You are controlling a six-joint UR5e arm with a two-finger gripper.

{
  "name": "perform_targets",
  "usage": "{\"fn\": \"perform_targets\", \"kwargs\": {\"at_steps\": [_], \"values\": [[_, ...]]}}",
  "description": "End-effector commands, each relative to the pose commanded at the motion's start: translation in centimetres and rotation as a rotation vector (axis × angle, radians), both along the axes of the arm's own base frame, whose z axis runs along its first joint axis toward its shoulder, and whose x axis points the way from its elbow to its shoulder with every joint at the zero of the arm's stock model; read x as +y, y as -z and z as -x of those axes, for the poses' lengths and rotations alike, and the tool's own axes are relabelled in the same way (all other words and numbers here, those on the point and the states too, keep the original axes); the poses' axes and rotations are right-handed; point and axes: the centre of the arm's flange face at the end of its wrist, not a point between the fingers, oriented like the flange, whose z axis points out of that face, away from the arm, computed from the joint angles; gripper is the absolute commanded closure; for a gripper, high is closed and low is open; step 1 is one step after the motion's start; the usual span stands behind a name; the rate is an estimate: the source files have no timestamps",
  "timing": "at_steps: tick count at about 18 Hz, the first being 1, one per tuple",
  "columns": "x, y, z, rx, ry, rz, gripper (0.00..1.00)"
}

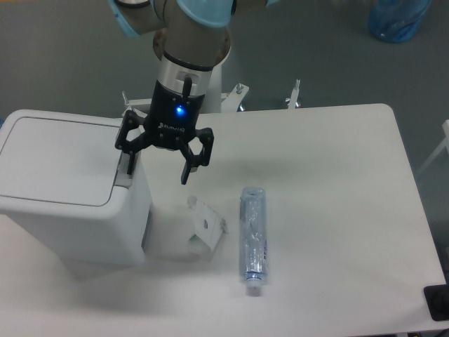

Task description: Open the trash can

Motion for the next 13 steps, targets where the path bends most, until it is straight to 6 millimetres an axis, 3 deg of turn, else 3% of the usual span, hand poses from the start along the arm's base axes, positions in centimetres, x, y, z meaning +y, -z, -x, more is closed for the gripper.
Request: {"fn": "perform_targets", "kwargs": {"at_steps": [9, 13], "values": [[0.1, 0.1, 0.2, -0.001, -0.002, 0.001, 0.0], [-0.1, -1.6, 0.2, 0.024, -0.004, -0.021, 0.0]]}}
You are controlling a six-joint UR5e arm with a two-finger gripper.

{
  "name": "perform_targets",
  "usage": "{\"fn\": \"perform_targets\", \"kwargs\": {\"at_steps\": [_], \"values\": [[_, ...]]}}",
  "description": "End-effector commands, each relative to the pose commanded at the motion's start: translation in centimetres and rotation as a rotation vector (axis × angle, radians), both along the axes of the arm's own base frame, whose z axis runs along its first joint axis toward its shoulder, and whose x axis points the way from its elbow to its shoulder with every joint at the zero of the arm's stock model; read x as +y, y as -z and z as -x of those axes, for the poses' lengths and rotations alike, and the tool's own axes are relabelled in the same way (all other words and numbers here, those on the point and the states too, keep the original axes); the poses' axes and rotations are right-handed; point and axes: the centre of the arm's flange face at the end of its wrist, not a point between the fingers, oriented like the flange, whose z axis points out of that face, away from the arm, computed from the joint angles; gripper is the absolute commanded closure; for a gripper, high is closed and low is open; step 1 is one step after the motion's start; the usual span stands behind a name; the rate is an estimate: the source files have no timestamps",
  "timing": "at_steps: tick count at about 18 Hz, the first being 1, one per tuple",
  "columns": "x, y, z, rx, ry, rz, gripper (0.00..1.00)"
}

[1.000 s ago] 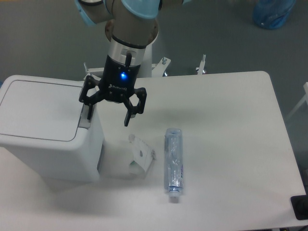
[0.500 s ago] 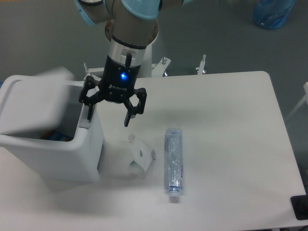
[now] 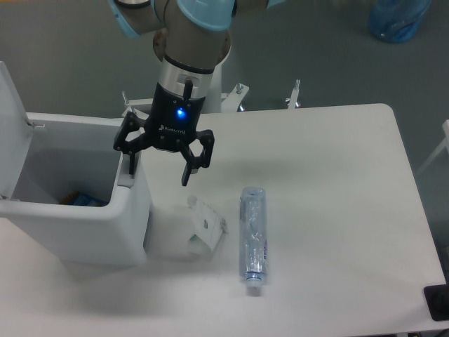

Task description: Open the trash can

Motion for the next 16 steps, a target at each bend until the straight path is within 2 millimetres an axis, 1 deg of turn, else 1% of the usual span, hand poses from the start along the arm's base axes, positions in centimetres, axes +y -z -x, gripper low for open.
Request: {"fn": "perform_targets", "kwargs": {"at_steps": [1, 3, 4, 5, 7, 10, 11, 12, 14, 15, 16], "values": [[-0.1, -0.9, 0.0, 0.013, 0.002, -0.013, 0.0], [-0.9, -2.7, 0.6, 0.051, -0.015, -0.033, 0.0], [-2.1, -3.7, 1.9, 0.082, -0.055, -0.029, 0.0], [-4.3, -4.5, 4.3, 0.128, -0.12, -0.012, 0.0], [-6.0, -4.1, 6.9, 0.196, -0.117, 0.024, 0.0], [-8.0, -3.4, 10.9, 0.312, -0.019, 0.062, 0.0], [-8.5, -2.4, 13.2, 0.357, 0.017, 0.086, 0.0], [-9.5, -1.7, 15.7, 0.403, 0.039, 0.119, 0.0], [-11.4, 0.7, 20.0, 0.451, 0.095, 0.192, 0.0], [-12.3, 1.8, 21.8, 0.465, 0.125, 0.211, 0.0], [-12.4, 2.8, 23.4, 0.482, 0.171, 0.229, 0.0]]}}
